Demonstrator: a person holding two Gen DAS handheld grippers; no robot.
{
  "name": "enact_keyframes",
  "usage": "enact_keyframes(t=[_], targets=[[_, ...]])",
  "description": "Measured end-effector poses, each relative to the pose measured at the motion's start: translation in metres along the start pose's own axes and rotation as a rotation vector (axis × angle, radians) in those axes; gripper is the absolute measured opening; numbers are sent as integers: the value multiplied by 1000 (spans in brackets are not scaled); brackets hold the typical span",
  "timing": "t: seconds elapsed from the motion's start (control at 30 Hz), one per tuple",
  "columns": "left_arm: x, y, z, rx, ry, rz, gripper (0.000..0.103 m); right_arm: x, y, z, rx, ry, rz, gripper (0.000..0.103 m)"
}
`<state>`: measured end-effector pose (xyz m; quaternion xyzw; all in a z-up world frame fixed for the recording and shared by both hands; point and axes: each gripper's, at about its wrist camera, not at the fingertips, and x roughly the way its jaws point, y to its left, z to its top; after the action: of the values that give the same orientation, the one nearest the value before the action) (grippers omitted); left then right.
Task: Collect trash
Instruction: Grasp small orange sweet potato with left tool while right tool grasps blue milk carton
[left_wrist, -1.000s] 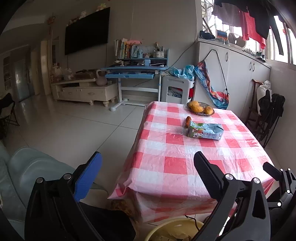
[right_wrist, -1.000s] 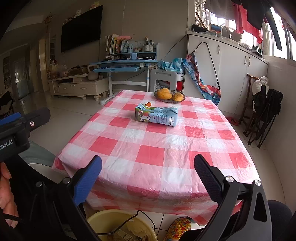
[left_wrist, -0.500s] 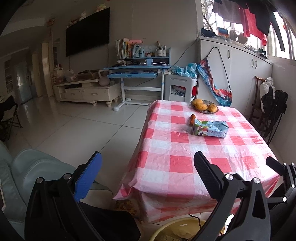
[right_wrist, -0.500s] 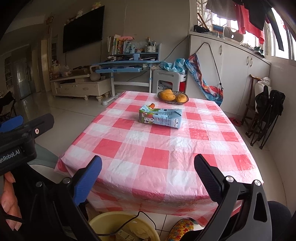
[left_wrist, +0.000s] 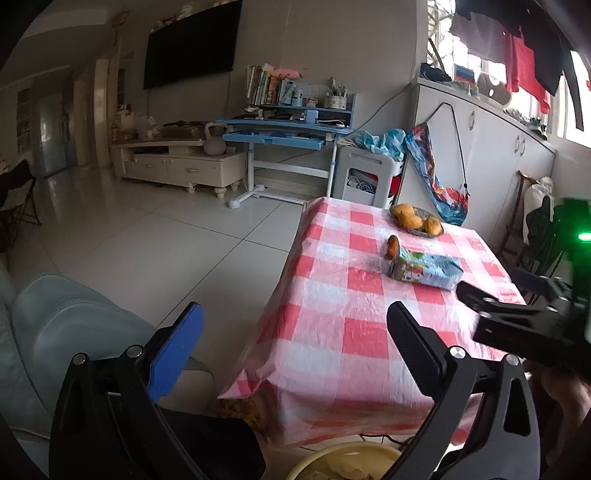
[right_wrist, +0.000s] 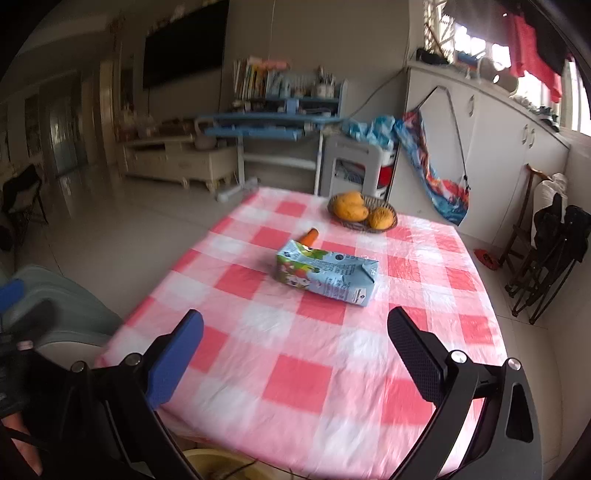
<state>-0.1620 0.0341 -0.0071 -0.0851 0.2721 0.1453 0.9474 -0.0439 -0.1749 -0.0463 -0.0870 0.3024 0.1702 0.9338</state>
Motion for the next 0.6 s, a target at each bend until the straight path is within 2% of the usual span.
enact_keyframes(t=[0.17,0.23,0.37,0.47,0.6], targets=[[19,0,14,-12,40,-11,96,61,-9,18,-39,105,26,95],[27,-2,20,0,56,-18,96,76,-8,24,-73,118,38,95],[45,-6,41,28,67,-27,96,113,-3,41,-218,154,66,95],[63,-8,58,46,85,-38,96,144,-6,43,-340,222,84,95],[91,-14,81,59,104,-42,96,172,-22,35,-385,306,132,95]])
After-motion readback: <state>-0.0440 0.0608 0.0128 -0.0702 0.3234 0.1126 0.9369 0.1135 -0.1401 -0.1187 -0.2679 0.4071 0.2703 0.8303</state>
